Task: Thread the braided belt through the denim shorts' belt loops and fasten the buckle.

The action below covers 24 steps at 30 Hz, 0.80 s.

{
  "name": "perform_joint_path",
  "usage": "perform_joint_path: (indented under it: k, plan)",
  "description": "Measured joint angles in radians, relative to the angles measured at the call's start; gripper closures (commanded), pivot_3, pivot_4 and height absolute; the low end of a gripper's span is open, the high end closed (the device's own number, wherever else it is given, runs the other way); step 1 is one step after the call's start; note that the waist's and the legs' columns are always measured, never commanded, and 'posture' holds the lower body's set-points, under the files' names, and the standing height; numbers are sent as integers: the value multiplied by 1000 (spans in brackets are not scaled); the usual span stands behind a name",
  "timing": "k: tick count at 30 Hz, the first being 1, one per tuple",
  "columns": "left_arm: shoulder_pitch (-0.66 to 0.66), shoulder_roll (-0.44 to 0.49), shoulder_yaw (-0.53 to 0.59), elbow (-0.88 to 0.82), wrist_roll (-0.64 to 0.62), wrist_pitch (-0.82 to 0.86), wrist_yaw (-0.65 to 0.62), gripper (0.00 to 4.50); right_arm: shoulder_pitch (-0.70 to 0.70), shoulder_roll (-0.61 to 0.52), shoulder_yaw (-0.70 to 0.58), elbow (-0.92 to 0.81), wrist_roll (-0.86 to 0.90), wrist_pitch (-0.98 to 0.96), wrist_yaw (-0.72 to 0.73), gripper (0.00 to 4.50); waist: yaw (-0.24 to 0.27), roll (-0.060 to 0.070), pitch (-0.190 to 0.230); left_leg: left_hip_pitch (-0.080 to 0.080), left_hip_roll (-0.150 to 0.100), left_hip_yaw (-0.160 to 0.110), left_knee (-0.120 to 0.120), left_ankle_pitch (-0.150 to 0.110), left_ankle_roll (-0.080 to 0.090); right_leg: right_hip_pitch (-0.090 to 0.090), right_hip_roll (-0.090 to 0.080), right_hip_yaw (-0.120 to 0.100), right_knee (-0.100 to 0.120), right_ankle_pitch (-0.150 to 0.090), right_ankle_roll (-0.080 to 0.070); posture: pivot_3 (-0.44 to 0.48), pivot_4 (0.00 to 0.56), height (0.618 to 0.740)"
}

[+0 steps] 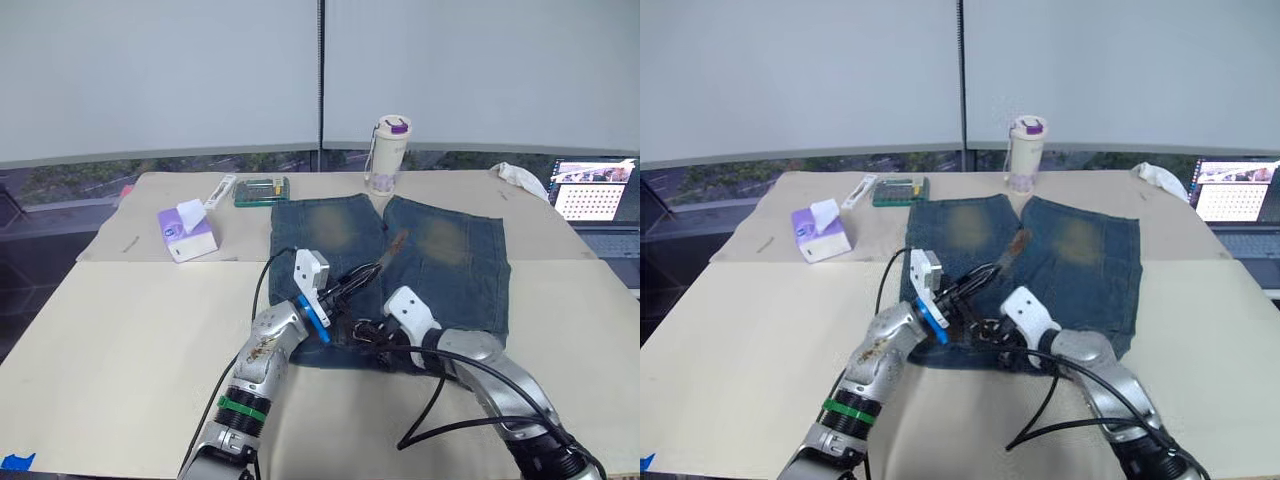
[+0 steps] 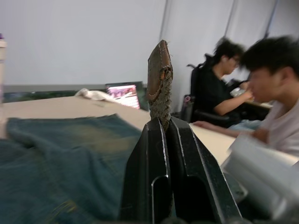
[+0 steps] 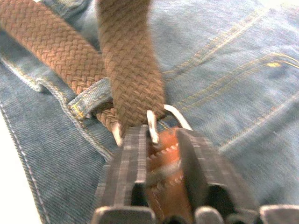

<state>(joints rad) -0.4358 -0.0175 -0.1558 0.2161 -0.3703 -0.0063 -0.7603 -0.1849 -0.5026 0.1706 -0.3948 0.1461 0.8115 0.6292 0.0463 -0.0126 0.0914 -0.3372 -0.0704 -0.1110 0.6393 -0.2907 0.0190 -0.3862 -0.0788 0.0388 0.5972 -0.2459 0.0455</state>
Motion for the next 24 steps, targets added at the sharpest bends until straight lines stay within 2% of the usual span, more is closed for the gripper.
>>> perform_joint_path:
  k: [2, 3, 4, 5, 6, 8, 13, 17, 19, 24]
  plan:
    - [0, 3, -4, 13, 36, -27, 9, 4500, 38, -1, -54, -60, 45, 52, -1, 1560, 3, 0, 1, -1, 0, 0, 0, 0, 0, 0, 0, 0, -1, 0, 0, 0, 150, 740]
    - [-1, 9, -8, 22, 57, -44, 14, 4500, 60, -8, -89, -78, 69, 88, -1, 1048, 2, 1, 2, -1, 0, 0, 0, 0, 0, 0, 0, 0, -1, 0, 0, 0, 150, 740]
    - [-1, 13, -8, 30, 69, -55, 19, 4500, 74, -16, -115, -89, 81, 111, -2, 869, 1, 1, 4, -1, 0, 0, 0, 0, 1, 0, 0, 1, -1, 0, 1, 0, 150, 740]
    - [-1, 16, -10, 41, 89, -67, 29, 4500, 88, -20, -153, -104, 107, 147, -3, 407, 0, 2, 6, -1, 0, 1, 0, 0, 1, -1, 0, 1, -1, 1, 1, 0, 150, 740]
    - [-1, 21, -12, 48, 105, -82, 35, 4500, 93, -17, -185, -114, 123, 177, -5, 131, -2, 3, 7, -1, 0, 1, 0, 0, 1, -1, 0, 1, 0, 1, 1, 0, 150, 740]
    - [-1, 31, -21, 62, 141, -109, 45, 4500, 91, 10, -264, -141, 174, 237, -25, 52, -5, 4, 9, -2, 1, 1, 0, 0, 1, -2, 1, 1, 0, 1, 1, 0, 150, 740]
    - [-5, 51, -49, 89, 212, -181, 40, 4500, -10, 178, -478, -201, 327, 387, -109, 52, -13, 6, 11, -1, 2, 1, -1, 0, 0, -2, 2, 1, 1, 1, 0, 0, 150, 740]
    - [-13, 51, -63, 113, 236, -212, 42, 4500, -83, 284, -572, -204, 427, 463, -166, 52, -9, 9, 11, -1, 1, 1, -2, 0, 0, -2, 1, 1, 1, 1, 0, 0, 150, 740]
    - [-22, 62, -62, 136, 265, -245, 53, 4500, -180, 450, -674, -174, 470, 525, -268, 52, -16, 12, 11, -1, 1, 1, -3, 0, 0, -4, 1, 3, 4, 1, 0, 0, 150, 740]
    - [-29, 81, -98, 157, 313, -327, 47, 4500, -308, 577, -776, -132, 519, 616, -421, 52, -29, 13, 10, 0, 1, 1, -6, 2, -2, -9, 1, 3, 11, 1, 0, 0, 150, 740]
